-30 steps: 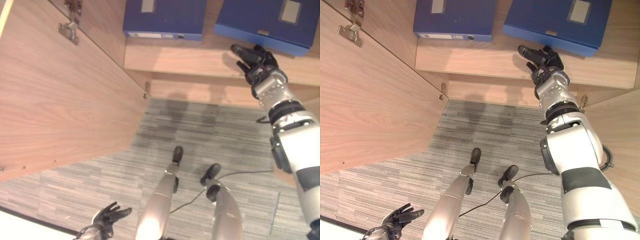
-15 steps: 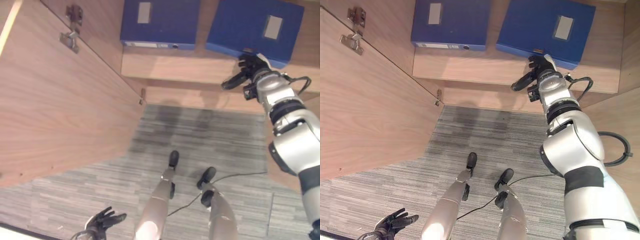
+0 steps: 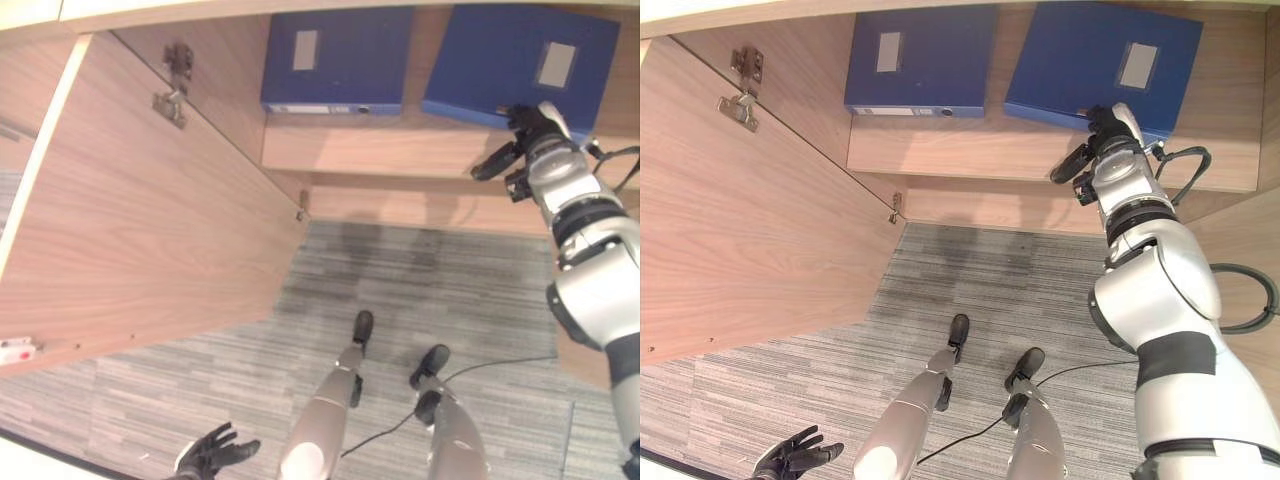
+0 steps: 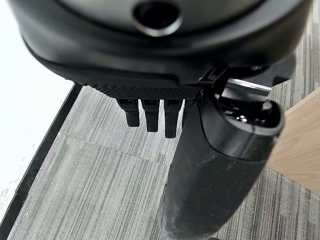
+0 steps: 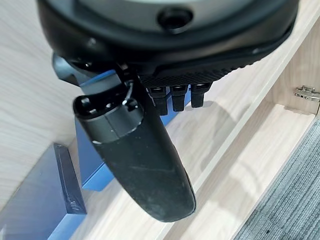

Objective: Put the empty folder in the office cabinet

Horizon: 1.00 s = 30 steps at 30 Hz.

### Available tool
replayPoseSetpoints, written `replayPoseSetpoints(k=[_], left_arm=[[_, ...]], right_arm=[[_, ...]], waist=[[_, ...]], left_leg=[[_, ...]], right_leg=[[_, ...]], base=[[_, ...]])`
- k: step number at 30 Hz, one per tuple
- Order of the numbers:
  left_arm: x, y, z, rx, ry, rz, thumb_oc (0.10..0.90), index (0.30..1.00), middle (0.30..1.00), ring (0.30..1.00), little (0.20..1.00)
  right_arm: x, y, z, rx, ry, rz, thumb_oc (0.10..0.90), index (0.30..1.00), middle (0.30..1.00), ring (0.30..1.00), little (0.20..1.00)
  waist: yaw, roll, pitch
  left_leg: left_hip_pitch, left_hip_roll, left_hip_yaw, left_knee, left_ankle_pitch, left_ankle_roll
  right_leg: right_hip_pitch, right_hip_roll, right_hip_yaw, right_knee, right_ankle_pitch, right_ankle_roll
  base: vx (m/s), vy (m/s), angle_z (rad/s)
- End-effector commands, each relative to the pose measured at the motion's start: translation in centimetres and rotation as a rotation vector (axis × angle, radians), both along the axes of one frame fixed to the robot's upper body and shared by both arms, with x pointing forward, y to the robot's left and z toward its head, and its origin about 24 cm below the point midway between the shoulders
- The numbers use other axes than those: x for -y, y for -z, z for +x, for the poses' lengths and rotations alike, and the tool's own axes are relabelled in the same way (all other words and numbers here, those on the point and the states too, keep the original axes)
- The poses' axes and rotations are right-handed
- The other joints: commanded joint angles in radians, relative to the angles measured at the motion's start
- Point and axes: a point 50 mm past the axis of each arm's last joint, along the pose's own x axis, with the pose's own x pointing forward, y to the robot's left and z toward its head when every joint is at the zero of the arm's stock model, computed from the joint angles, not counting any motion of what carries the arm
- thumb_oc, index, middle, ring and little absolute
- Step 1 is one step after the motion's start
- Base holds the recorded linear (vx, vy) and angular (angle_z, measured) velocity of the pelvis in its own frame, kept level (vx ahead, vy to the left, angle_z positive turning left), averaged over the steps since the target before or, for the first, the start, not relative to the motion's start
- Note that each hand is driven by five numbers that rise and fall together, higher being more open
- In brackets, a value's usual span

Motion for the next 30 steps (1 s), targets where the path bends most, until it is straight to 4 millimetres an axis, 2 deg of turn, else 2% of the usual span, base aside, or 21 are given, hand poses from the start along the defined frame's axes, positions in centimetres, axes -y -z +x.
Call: replayPoseSetpoints(k=[1,2,6,8,9,11,12,13,14,15,17,23,27,30], left_arm=[[-2.6,0.0,-5.2,-0.136,-0.052,0.058,0.8,0.9,0.9,0.9,0.9],[-2.3,-0.1,-5.0,-0.122,-0.041,0.043,0.8,0.9,0.9,0.9,0.9],[-2.1,-0.3,-4.9,-0.111,-0.013,0.028,0.8,0.9,0.9,0.9,0.9],[-1.9,-0.3,-4.8,-0.105,-0.005,0.018,0.8,0.9,0.9,0.9,0.9],[-1.7,-0.3,-4.7,-0.102,0.0,0.013,0.8,0.9,0.9,0.9,0.9],[-1.3,-0.3,-4.4,-0.078,0.006,0.002,0.8,0.9,0.9,0.9,0.9],[-1.2,-0.3,-4.4,-0.078,0.006,0.001,0.8,0.9,0.9,0.9,0.9],[-0.7,-0.7,-3.2,-0.011,0.018,-0.009,0.8,0.9,0.9,0.9,0.9],[-0.7,-0.7,-3.2,-0.012,0.018,-0.009,0.8,0.9,0.9,0.9,0.9],[-0.6,-1.0,-2.8,0.01,0.029,-0.012,0.8,0.9,0.9,0.9,0.9],[-0.5,-1.4,-2.4,0.04,0.041,-0.013,0.8,0.9,0.9,0.9,0.9],[-0.2,-1.8,-2.1,0.068,0.046,-0.032,0.8,0.9,0.9,0.9,0.9],[0.0,-1.8,-2.4,0.068,0.043,-0.049,0.8,0.9,0.9,0.9,0.9],[-0.2,-1.8,-2.3,0.071,0.027,-0.048,0.8,0.9,0.9,0.9,0.9]], right_arm=[[2.2,-5.4,-1.3,0.095,0.081,-0.262,0.8,0.9,0.9,0.9,0.9],[3.0,-5.3,-1.6,0.073,0.105,-0.321,0.8,0.9,0.9,0.9,0.9],[4.3,-5.5,-2.2,0.062,0.143,-0.364,0.8,0.9,0.9,0.9,0.9],[4.0,-5.6,-2.1,0.054,0.142,-0.417,0.8,0.9,0.9,0.9,0.9],[3.5,-5.6,-1.8,0.044,0.134,-0.486,0.8,0.9,0.9,0.9,0.9],[2.7,-5.8,-1.6,0.023,0.144,-0.747,0.8,0.9,0.9,0.9,0.9],[2.7,-5.7,-1.6,0.022,0.144,-0.749,0.8,0.9,0.9,0.9,0.9],[2.9,-4.9,-1.7,-0.017,0.163,-1.032,0.8,0.9,0.9,0.9,0.9],[3.0,-4.9,-1.7,-0.019,0.163,-1.033,0.8,0.9,0.9,0.9,0.9],[2.6,-4.3,-1.5,-0.053,0.141,-1.151,0.8,0.9,0.9,0.9,0.9],[2.0,-4.2,-1.4,-0.059,0.125,-1.272,0.8,0.9,0.9,0.9,0.9],[2.6,-4.8,-1.7,-0.028,0.177,-1.223,0.8,0.9,0.9,0.9,0.9],[3.0,-6.6,-2.2,0.024,0.227,-1.257,0.8,0.9,0.9,0.9,0.9],[3.6,-7.2,-2.6,0.054,0.251,-1.188,0.8,0.9,0.9,0.9,0.9]], waist=[[0.013,-0.04,0.024],[0.015,-0.039,0.024],[0.018,-0.035,0.028],[0.018,-0.033,0.028],[0.018,-0.031,0.03],[0.017,-0.027,0.034],[0.017,-0.027,0.034],[0.014,-0.019,0.042],[0.015,-0.019,0.041],[0.012,-0.018,0.043],[0.007,-0.014,0.047],[-0.007,-0.006,0.057],[-0.012,0.0,0.061],[-0.015,0.003,0.062]], left_leg=[[0.018,-0.004,-0.017,0.044,-0.096,-0.032],[0.016,-0.007,-0.024,0.04,-0.092,-0.031],[0.015,-0.013,-0.03,0.027,-0.084,-0.031],[0.015,-0.014,-0.032,0.025,-0.083,-0.03],[0.015,-0.015,-0.032,0.023,-0.082,-0.03],[0.015,-0.017,-0.034,0.018,-0.079,-0.028],[0.015,-0.017,-0.034,0.018,-0.079,-0.028],[0.016,-0.021,-0.036,0.015,-0.078,-0.027],[0.016,-0.021,-0.036,0.015,-0.078,-0.027],[0.016,-0.021,-0.036,0.013,-0.078,-0.027],[0.014,-0.021,-0.036,0.012,-0.078,-0.027],[0.007,-0.022,-0.031,0.012,-0.074,-0.026],[0.007,-0.026,-0.026,0.008,-0.071,-0.026],[0.008,-0.026,-0.024,0.008,-0.071,-0.025]], right_leg=[[0.148,-0.034,0.004,-0.141,0.034,0.098],[0.149,-0.036,0.0,-0.143,0.032,0.098],[0.152,-0.036,-0.007,-0.148,0.027,0.098],[0.15,-0.036,-0.007,-0.147,0.026,0.097],[0.147,-0.036,-0.006,-0.146,0.026,0.097],[0.144,-0.036,-0.007,-0.145,0.026,0.098],[0.144,-0.036,-0.007,-0.145,0.026,0.098],[0.142,-0.037,-0.004,-0.145,0.025,0.1],[0.142,-0.037,-0.004,-0.145,0.025,0.1],[0.141,-0.036,-0.002,-0.145,0.024,0.1],[0.137,-0.037,0.0,-0.144,0.025,0.101],[0.127,-0.038,0.008,-0.145,0.029,0.102],[0.125,-0.04,0.009,-0.146,0.032,0.104],[0.12,-0.043,0.014,-0.142,0.034,0.105]], base=[[0.03,-0.019,0.21],[0.03,-0.019,0.21],[0.03,-0.015,0.12],[0.01,0.004,0.06],[0.01,0.012,0.03],[0.0,0.0,0.0],[0.0,0.0,0.0],[0.0,0.0,0.0],[0.0,0.0,0.0],[0.0,0.0,0.0],[0.0,0.0,0.0],[0.0,0.0,-0.02],[0.0,0.0,0.0],[0.0,0.0,0.0]])
